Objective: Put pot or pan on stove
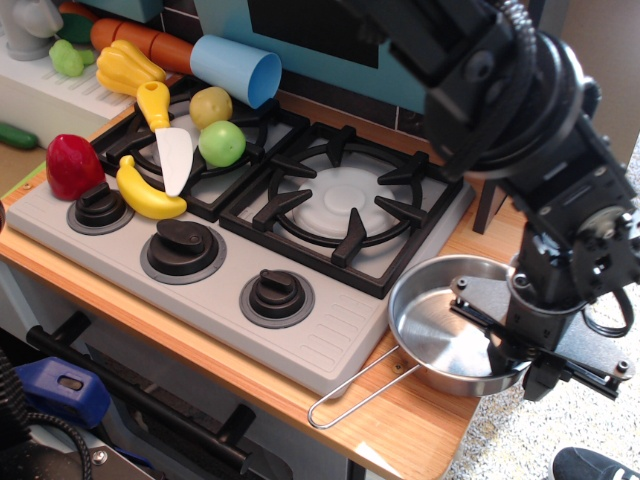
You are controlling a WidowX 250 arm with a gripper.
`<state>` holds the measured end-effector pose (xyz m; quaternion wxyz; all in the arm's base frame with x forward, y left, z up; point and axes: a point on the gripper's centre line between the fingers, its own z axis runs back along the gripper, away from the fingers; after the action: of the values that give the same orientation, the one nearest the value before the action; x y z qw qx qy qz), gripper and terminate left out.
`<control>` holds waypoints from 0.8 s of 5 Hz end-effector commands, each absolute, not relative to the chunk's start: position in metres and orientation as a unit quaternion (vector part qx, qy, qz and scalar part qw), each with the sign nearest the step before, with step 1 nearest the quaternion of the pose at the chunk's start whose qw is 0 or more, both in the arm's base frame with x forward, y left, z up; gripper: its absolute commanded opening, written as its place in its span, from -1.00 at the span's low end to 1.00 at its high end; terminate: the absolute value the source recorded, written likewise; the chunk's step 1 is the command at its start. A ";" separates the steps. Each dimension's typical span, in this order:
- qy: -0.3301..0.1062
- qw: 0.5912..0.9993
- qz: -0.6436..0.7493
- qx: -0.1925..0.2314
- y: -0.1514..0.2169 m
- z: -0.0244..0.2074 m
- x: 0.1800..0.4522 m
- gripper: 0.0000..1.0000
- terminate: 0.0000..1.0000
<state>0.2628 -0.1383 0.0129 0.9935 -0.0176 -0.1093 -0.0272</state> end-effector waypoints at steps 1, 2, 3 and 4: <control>-0.105 0.994 -0.020 0.002 -0.138 0.041 0.272 -1.00 -1.00; -0.092 0.995 -0.023 0.034 -0.138 0.059 0.269 -1.00 -1.00; -0.092 0.992 -0.037 0.078 -0.129 0.077 0.269 -1.00 -1.00; -0.094 0.988 -0.061 0.102 -0.111 0.095 0.274 -1.00 -1.00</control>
<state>0.2722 -0.0981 0.0822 0.9868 0.1159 -0.0710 -0.0881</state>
